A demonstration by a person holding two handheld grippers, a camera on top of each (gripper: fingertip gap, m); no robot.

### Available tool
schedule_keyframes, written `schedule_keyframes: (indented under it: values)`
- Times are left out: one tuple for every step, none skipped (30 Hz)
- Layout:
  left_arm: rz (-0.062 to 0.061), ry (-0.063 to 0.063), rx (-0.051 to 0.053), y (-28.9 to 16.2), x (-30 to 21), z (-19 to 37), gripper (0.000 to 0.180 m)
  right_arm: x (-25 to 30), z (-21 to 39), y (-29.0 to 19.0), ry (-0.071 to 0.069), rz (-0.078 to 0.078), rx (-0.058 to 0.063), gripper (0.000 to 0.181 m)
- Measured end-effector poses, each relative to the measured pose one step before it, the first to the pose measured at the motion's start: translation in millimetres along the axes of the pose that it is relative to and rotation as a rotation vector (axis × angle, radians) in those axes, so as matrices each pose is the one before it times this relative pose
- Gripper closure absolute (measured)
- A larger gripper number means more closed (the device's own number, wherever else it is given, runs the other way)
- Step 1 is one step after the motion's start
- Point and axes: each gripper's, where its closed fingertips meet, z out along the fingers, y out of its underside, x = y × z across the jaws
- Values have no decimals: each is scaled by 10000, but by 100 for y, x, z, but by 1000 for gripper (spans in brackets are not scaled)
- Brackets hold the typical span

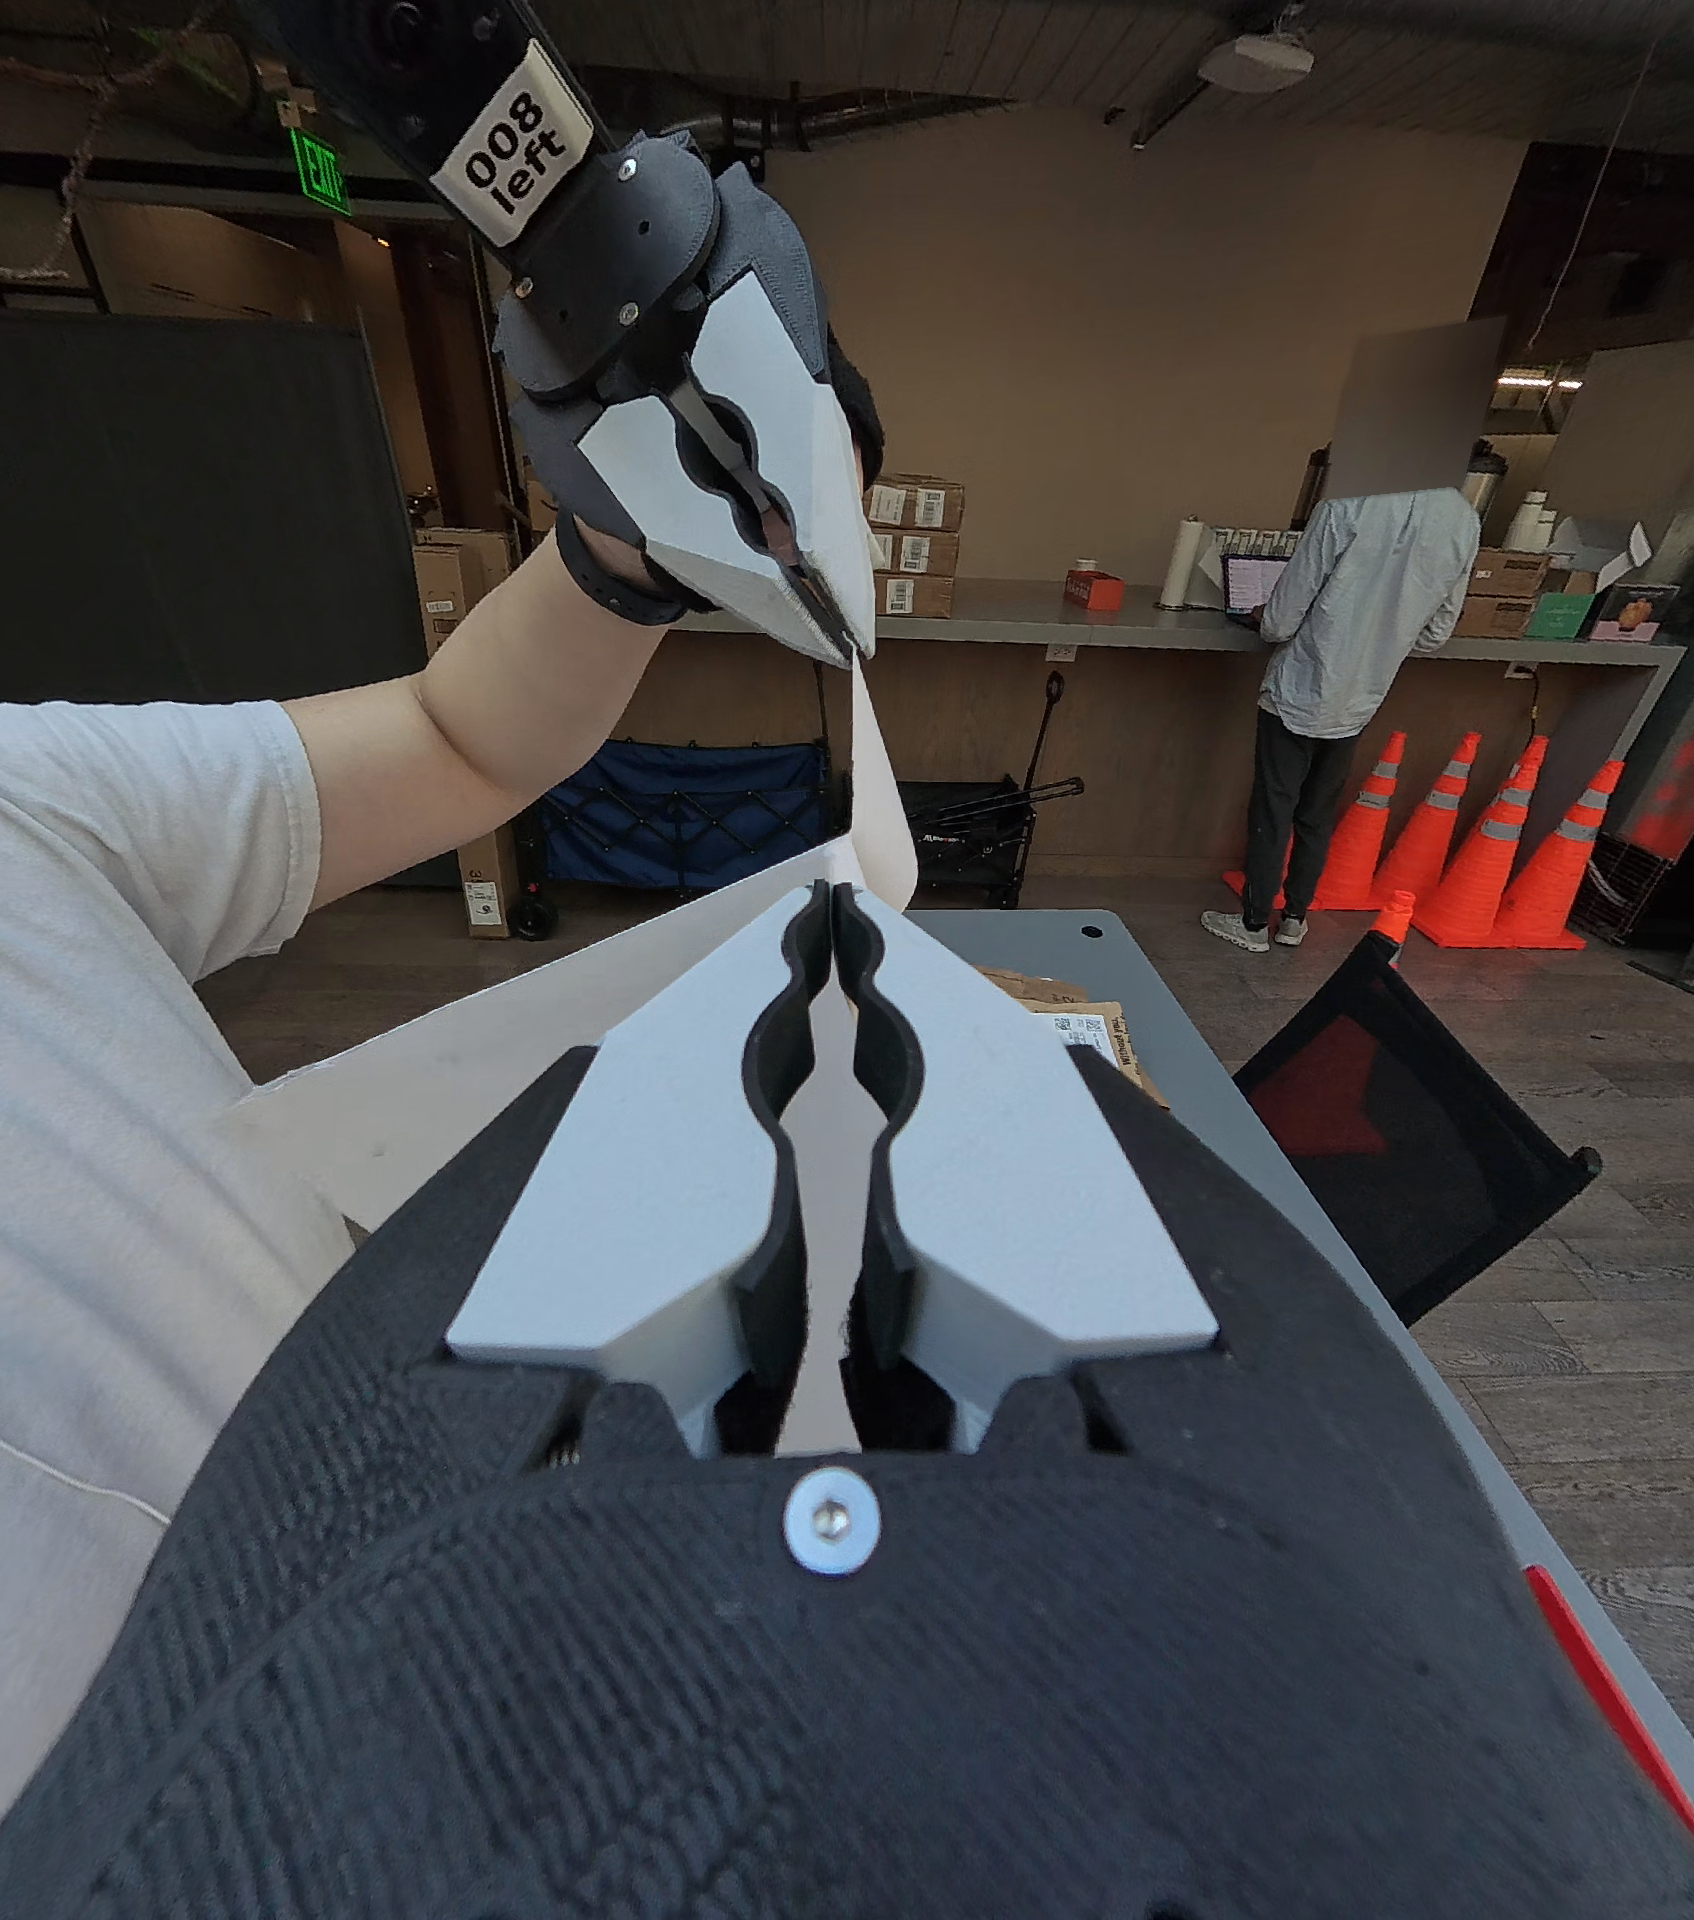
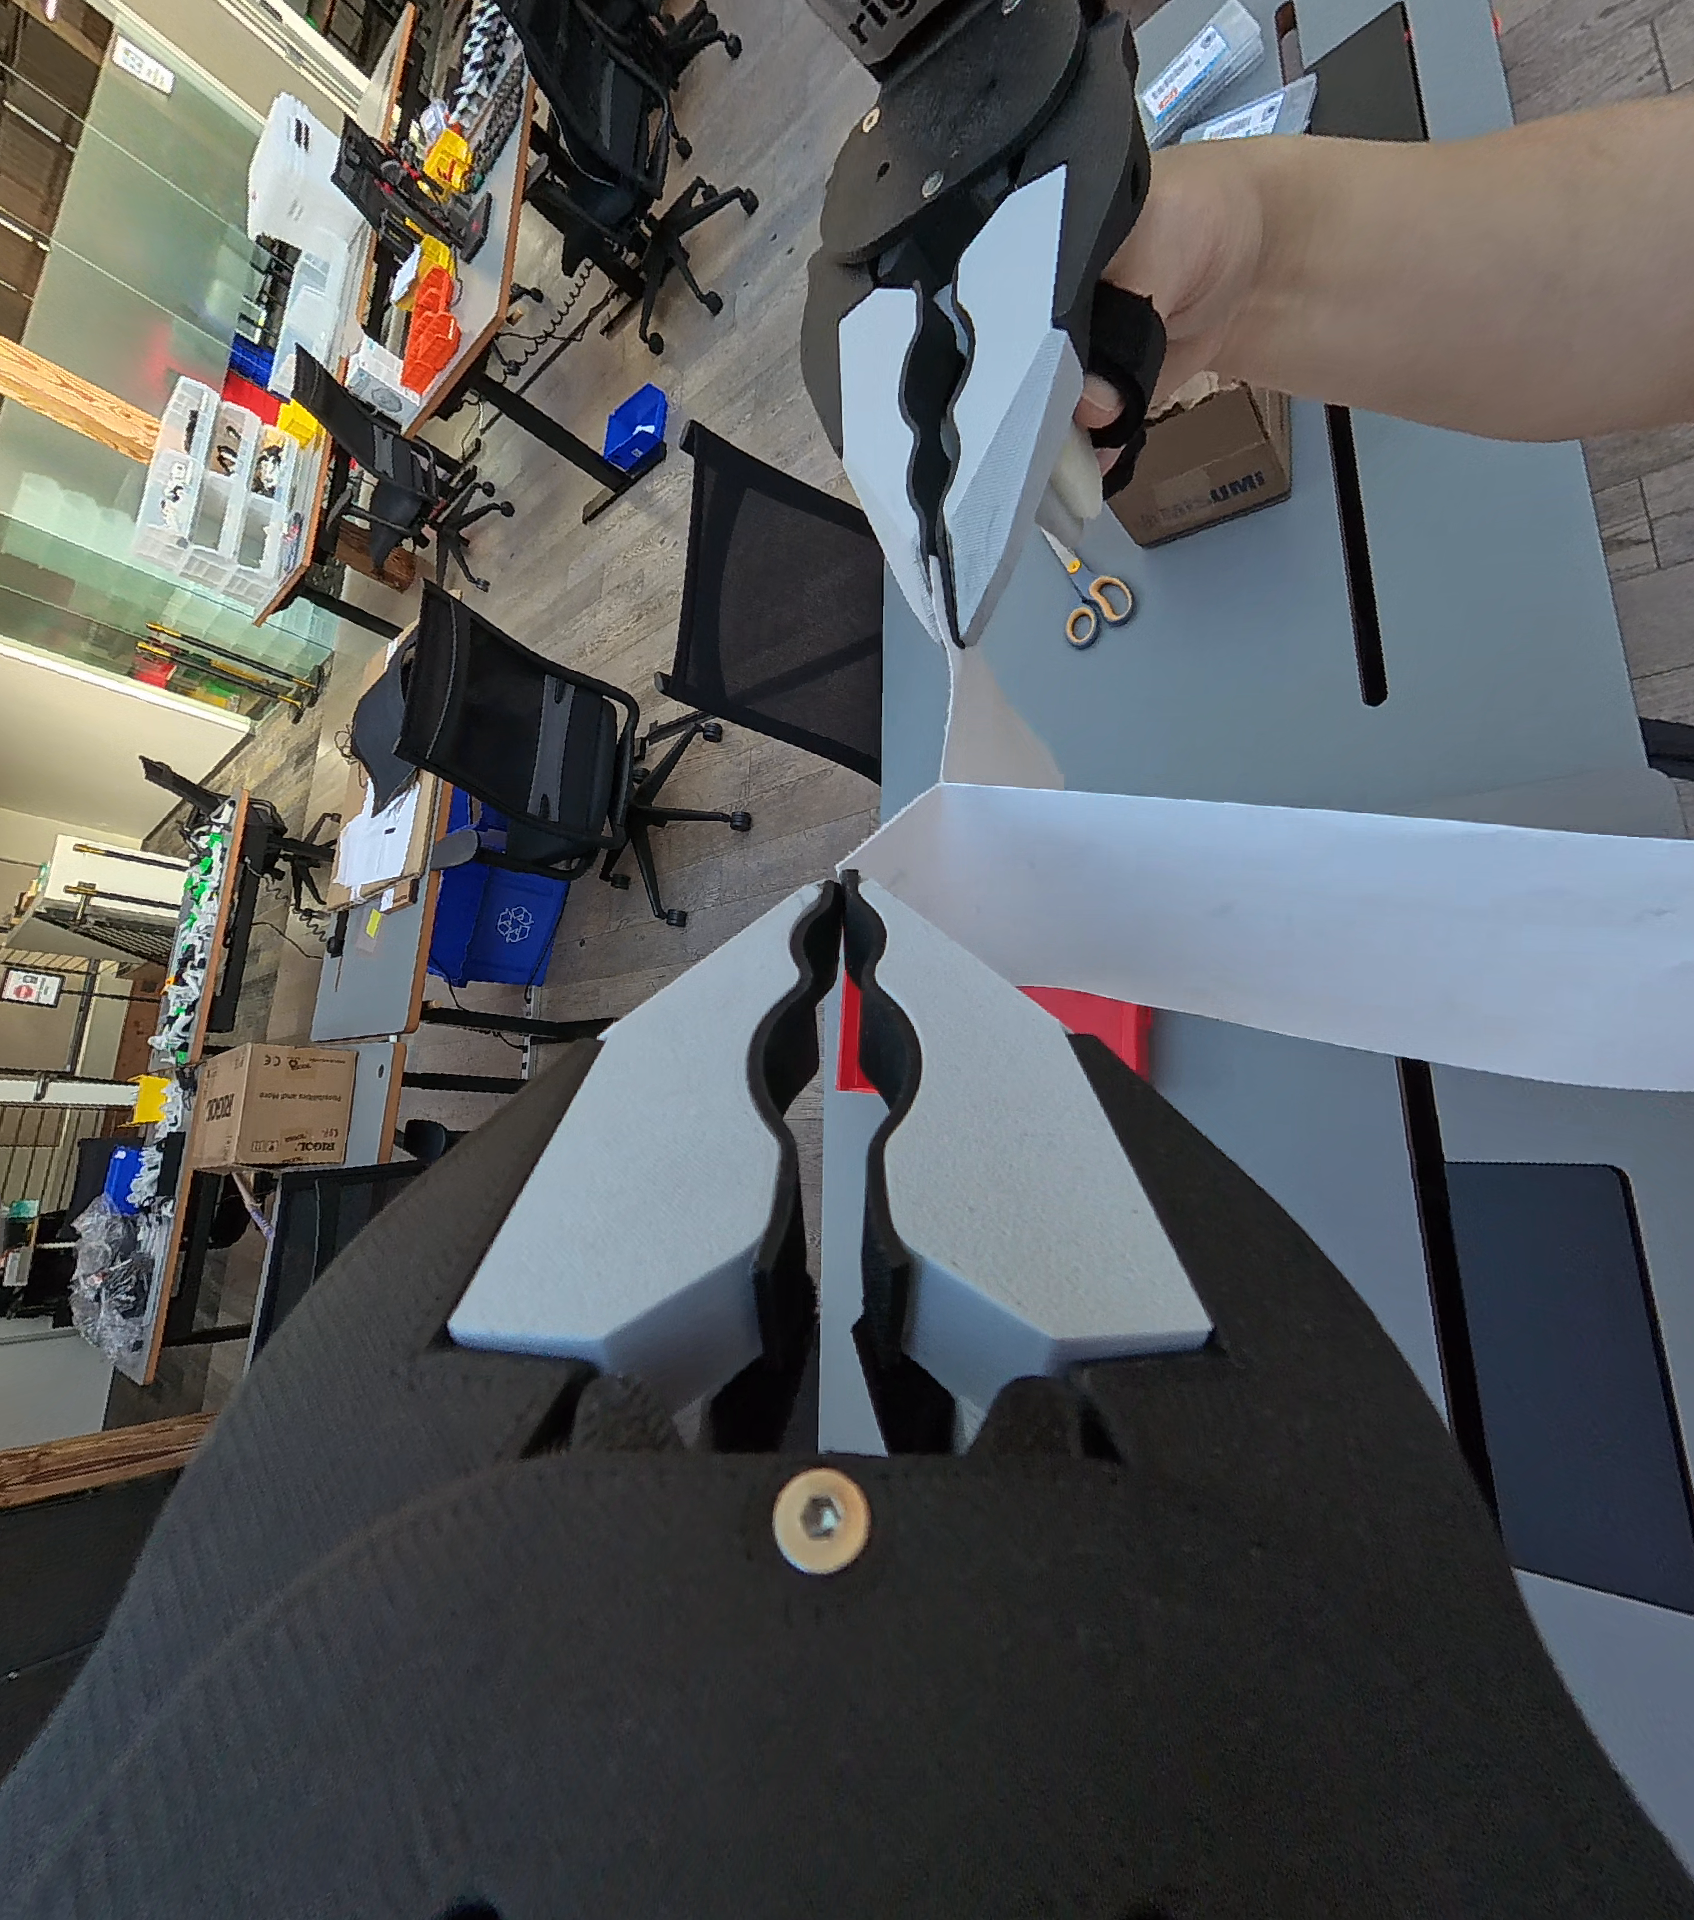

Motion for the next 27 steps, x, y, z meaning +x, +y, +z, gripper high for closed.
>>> schedule_keyframes:
  values:
    - [9, 13, 4, -36, 46, -54, 180, -75, -22, 6, -24, -12, 0, 181]
    - [-18, 40, -4, -14, 82, -52, 180, -99, -30, 18, -29, -7, -10, 181]
    - [-15, 18, 3, -15, 40, -48, 180, -85, -55, 4, -24, -6, 5, 181]
    - [-5, 0, 31, -74, 10, -48, 180, -59, -36, 0, -1, -18, 9, 181]
    - [10, -8, 33, -67, -3, -46, 180, -66, -36, 16, -13, -22, 1, 181]
    - [-12, 10, 19, -48, 16, -17, 180, -62, -24, 34, -19, -2, -8, 181]
    - [-27, 9, -4, -7, 4, -14, 180, -45, -17, 26, -1, -10, -8, 181]
    - [-11, 8, -26, 46, 6, 1, 180, -46, -22, 38, -13, -12, -16, 181]
    - [-8, 10, -1, 0, 21, -30, 180, -30, -20, 30, -8, -5, -4, 181]
    - [6, -15, 9, -4, -23, -34, 180, 4, -24, 7, 13, -10, 5, 181]
    - [2, 16, -1, -10, 25, -50, 180, -1, -12, 9, -2, -4, 3, 181]
    - [-17, 13, 11, -48, 6, -54, 180, -27, -5, 16, -14, 0, -3, 181]
    - [-15, 13, -1, -31, 4, -52, 180, -11, -4, 5, 2, -11, 9, 181]
    - [-29, 43, 3, -49, 37, -60, 180, -9, -3, -13, 7, -15, 18, 181]
    - [-64, 72, -8, -45, 74, -81, 180, -47, -5, 15, -1, -17, 3, 181]
    - [-53, 36, 4, -42, 17, -84, 180, -48, -8, 7, -4, -13, 5, 181]
    - [-6, -12, 22, -64, -31, -86, 180, -60, -25, -12, -8, -22, 26, 181]
    - [-14, 25, 4, -9, 34, -89, 180, -27, -19, -23, 28, -36, 26, 181]
    - [-9, 67, -16, 31, 116, -80, 180, -72, -22, 0, -5, -29, 14, 181]
    - [-7, 35, 4, 3, 72, -86, 180, -65, -34, 3, -9, -16, 14, 181]
    - [-12, 16, 1, 17, 39, -89, 180, -31, -38, 15, 7, -12, 7, 181]
    - [-7, 52, 3, 4, 98, -107, 180, -55, -34, 3, -2, -19, 14, 181]
    - [-13, 29, 36, -54, 56, -115, 180, -46, -29, 10, 2, -14, 13, 181]
    - [7, -3, -5, -3, 34, -109, 180, -61, -19, 34, -6, -9, -6, 181]
    - [-5, 17, 17, -35, 71, -104, 180, -39, -3, 10, 7, -13, 6, 181]
    - [2, 4, 8, -28, 73, -57, 180, -22, -4, -36, 25, -28, 26, 181]
    - [2, -29, -8, 17, 28, 2, 180, -6, 28, -59, 27, -17, 33, 181]
